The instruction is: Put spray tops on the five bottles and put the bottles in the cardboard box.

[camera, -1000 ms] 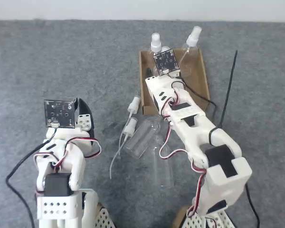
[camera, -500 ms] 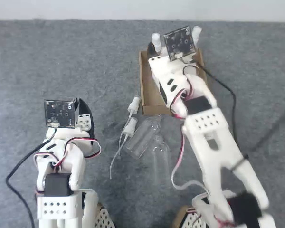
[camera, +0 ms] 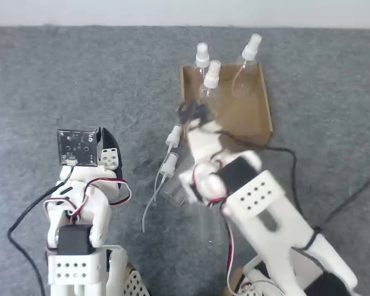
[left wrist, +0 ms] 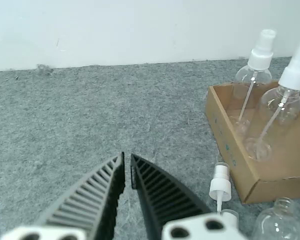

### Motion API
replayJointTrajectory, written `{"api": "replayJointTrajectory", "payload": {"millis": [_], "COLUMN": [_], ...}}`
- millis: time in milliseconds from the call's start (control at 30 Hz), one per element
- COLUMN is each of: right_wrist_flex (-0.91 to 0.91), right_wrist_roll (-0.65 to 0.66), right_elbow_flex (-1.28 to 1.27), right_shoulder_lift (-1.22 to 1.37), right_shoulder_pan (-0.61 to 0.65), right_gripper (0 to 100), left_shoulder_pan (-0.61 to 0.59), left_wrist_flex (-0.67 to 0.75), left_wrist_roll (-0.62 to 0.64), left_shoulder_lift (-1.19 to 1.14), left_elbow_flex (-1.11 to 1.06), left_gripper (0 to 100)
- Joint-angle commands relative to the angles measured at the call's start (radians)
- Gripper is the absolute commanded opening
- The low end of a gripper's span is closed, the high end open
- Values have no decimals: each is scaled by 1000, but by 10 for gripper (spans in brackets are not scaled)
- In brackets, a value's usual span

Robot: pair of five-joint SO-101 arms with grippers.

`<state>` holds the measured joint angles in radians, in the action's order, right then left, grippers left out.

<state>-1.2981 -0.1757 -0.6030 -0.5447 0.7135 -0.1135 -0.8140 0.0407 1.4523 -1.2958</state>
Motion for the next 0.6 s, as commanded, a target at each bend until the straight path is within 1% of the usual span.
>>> {"api": "replayJointTrajectory", "payload": {"millis": [0,100,200,400,467,533,567], "right_wrist_flex": [82,130,137,211,232,251,254], "right_wrist_roll": [-14,-63,-115,-124,-117,-107,-78], "right_elbow_flex": [-104,-161,-186,-272,-310,-327,-328], "right_shoulder_lift": [41,74,107,182,185,173,166], "right_shoulder_pan": [42,39,39,38,38,12,-15], "right_gripper": [241,241,240,236,203,123,76], "left_shoulder_pan": [-6,-6,-6,-6,-6,-6,-6], "left_wrist_flex": [25,25,25,25,26,26,26], "left_wrist_roll": [8,8,8,11,11,9,9], "left_shoulder_lift": [5,5,5,5,5,5,5], "left_elbow_flex": [7,5,5,5,-2,-2,-2], "left_gripper": [11,11,11,11,11,11,11]}}
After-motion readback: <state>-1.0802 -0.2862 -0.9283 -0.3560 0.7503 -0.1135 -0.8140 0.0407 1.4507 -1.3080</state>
